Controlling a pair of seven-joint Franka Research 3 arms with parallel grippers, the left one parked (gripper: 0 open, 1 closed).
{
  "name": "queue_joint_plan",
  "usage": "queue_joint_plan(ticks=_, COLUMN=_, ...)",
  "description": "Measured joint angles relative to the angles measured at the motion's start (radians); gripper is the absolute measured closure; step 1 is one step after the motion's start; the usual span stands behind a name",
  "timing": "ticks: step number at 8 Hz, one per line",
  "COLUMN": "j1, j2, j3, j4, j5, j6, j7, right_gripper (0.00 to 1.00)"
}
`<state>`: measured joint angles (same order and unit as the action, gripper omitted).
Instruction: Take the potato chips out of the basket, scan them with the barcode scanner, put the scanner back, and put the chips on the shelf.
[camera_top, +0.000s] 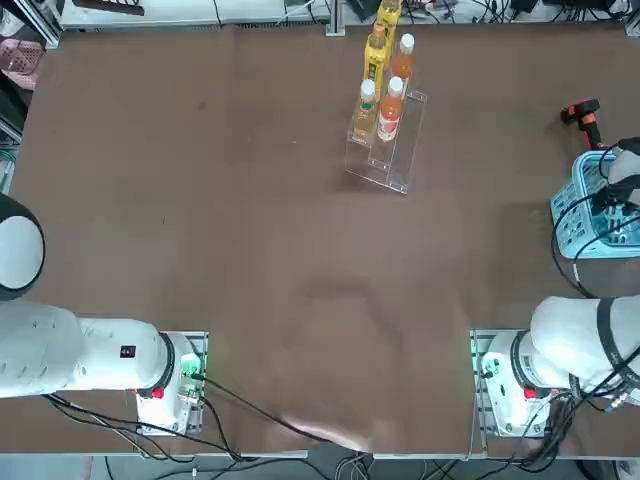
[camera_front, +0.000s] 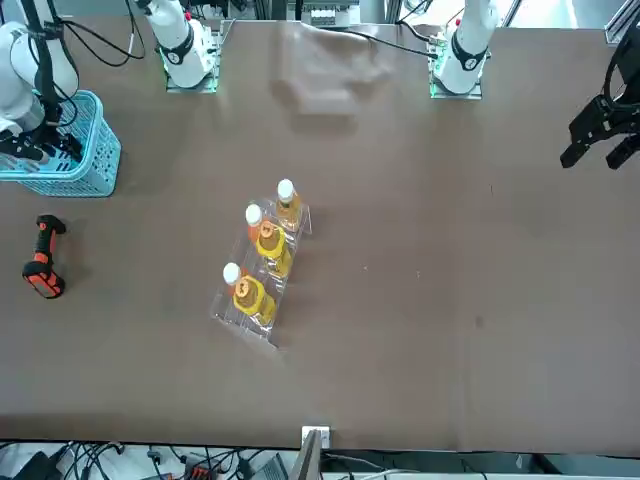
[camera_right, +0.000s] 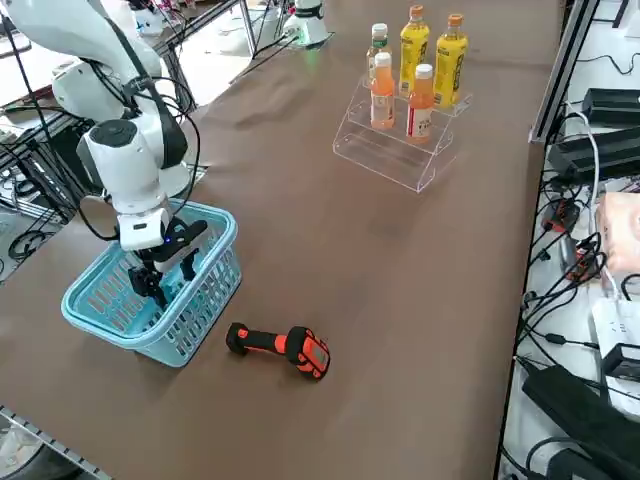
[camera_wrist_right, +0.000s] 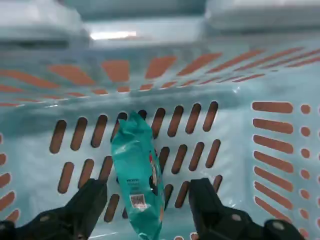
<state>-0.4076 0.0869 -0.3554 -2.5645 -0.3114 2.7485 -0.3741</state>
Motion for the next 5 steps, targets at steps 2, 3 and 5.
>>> queue_joint_plan(ticks=2, j1=-0.004, j2=0.02, j3=0.0, j4=0.0, j5=0.0, j6=0.004, j7=0.0, right_gripper=0.0)
queue_joint_plan(ticks=3, j1=-0.005, j2=0.023, j3=0.0, j4=0.0, j5=0.0, j6=0.004, j7=0.0, right_gripper=0.0)
queue_joint_plan(ticks=5, j1=-0.005, j2=0.024, j3=0.001, j4=-0.001, j5=0.0, j6=0.004, j7=0.0, right_gripper=0.0)
